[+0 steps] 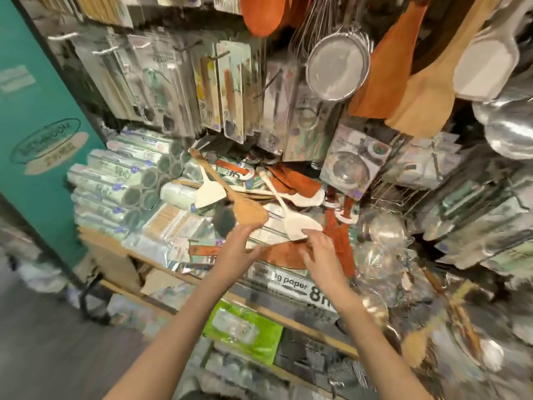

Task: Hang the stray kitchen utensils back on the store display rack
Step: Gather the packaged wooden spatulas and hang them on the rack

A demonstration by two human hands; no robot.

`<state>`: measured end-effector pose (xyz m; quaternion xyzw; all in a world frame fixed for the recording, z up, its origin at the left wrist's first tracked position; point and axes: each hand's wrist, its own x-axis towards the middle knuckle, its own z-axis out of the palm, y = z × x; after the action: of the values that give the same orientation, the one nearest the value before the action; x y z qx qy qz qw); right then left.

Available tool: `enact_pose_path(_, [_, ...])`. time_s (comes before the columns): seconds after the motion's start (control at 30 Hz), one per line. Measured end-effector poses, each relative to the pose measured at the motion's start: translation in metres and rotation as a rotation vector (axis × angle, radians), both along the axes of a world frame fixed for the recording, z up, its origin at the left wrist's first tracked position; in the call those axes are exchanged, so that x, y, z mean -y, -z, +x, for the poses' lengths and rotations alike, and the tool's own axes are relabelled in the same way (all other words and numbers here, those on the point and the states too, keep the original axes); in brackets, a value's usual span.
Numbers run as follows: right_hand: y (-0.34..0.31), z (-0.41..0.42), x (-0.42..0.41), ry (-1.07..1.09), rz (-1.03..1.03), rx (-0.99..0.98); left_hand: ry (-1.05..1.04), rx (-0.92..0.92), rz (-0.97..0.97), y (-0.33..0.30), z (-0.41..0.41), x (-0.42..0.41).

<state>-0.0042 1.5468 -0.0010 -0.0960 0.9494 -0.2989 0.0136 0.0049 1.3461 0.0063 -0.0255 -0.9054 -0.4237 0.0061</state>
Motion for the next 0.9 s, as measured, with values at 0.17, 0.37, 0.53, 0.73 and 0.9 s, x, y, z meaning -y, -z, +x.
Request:
enact_pose_path(0.17, [0.049,0.002,0.051,-0.024,0.12,0.152,0.026,0.092,-0.027,0.038,-0.006,0.041])
enact_pose_path(0.37, [0.085,-0.004,0.114,-0.039,0.102,0.217,0.085,0.189,-0.069,0.079,-0.023,0.093])
enact_pose_path(0.53, [0.101,-0.019,0.15,-0.009,0.097,0.172,0.143,0.209,-0.069,0.101,-0.034,0.12])
enact_pose_path(0.73, [0.111,-0.026,0.161,0.182,0.138,0.223,0.082,0.185,0.034,0.109,-0.015,0.135])
enact_pose_path(0.9, [0.111,-0.033,0.161,0.256,0.222,0.251,0.148,0.477,0.23,0.115,0.003,0.126])
